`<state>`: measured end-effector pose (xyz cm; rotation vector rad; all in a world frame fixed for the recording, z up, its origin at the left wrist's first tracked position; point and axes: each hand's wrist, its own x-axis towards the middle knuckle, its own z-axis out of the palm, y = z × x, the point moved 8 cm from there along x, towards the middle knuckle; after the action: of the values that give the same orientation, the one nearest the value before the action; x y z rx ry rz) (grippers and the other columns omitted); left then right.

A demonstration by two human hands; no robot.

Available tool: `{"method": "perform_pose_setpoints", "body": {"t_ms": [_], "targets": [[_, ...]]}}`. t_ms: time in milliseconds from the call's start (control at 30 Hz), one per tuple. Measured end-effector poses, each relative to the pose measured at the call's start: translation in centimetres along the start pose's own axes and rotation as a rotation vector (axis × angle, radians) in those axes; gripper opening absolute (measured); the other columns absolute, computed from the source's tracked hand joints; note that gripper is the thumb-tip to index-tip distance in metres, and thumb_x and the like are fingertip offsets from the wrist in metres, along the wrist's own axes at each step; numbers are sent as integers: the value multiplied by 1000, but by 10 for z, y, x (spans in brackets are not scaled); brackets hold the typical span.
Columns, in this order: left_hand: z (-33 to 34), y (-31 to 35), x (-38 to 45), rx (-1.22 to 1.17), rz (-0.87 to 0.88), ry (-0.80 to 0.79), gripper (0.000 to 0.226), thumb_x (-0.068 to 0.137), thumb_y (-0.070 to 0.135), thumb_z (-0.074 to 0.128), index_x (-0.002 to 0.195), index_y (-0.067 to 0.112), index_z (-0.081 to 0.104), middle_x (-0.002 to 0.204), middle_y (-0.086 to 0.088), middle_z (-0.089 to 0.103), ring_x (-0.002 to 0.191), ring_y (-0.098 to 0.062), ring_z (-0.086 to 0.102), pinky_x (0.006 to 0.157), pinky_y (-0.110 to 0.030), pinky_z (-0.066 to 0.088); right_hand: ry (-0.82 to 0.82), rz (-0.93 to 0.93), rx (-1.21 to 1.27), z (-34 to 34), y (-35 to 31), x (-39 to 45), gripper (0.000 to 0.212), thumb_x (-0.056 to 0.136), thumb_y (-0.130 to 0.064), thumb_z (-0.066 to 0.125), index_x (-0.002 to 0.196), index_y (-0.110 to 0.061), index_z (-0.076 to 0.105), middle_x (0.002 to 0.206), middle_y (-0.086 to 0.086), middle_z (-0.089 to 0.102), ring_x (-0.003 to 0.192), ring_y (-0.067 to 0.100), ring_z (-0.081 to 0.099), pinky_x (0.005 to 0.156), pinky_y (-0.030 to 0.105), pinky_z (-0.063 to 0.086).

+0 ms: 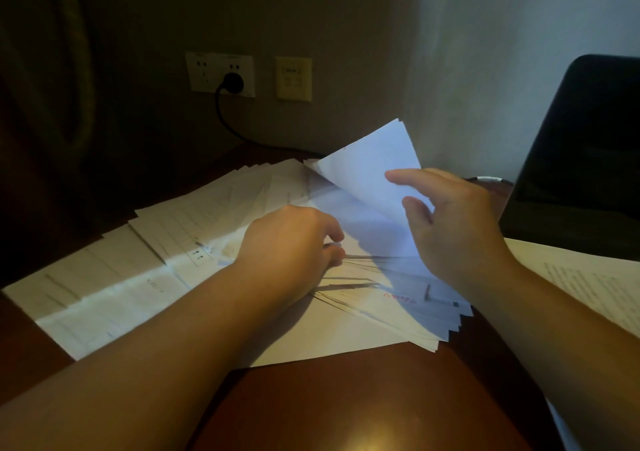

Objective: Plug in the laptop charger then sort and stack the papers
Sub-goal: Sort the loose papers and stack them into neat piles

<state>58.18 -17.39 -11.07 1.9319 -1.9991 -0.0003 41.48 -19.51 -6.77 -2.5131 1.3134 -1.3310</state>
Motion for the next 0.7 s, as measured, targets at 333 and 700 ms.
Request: {"method": "perform_pose_setpoints", "body": {"t_ms": [333, 700], "targets": [[-21, 4, -9, 51, 121, 104, 18, 98, 27, 52, 105, 25, 69, 95, 4, 67, 91, -21, 63, 80, -41, 54, -59, 26, 39, 4, 0, 0, 33, 96, -11, 61, 127, -21, 65, 127, -8, 65, 115, 1, 53, 91, 6, 34], [-47, 6, -13, -232, 205, 476, 12, 91, 22, 71, 100, 25, 78, 100, 2, 71, 83, -11, 61, 69, -17, 46, -361, -126, 58, 30, -14, -7, 43, 88, -13, 70, 128, -30, 64, 110, -13, 65, 100, 7, 58, 86, 27, 53]]}}
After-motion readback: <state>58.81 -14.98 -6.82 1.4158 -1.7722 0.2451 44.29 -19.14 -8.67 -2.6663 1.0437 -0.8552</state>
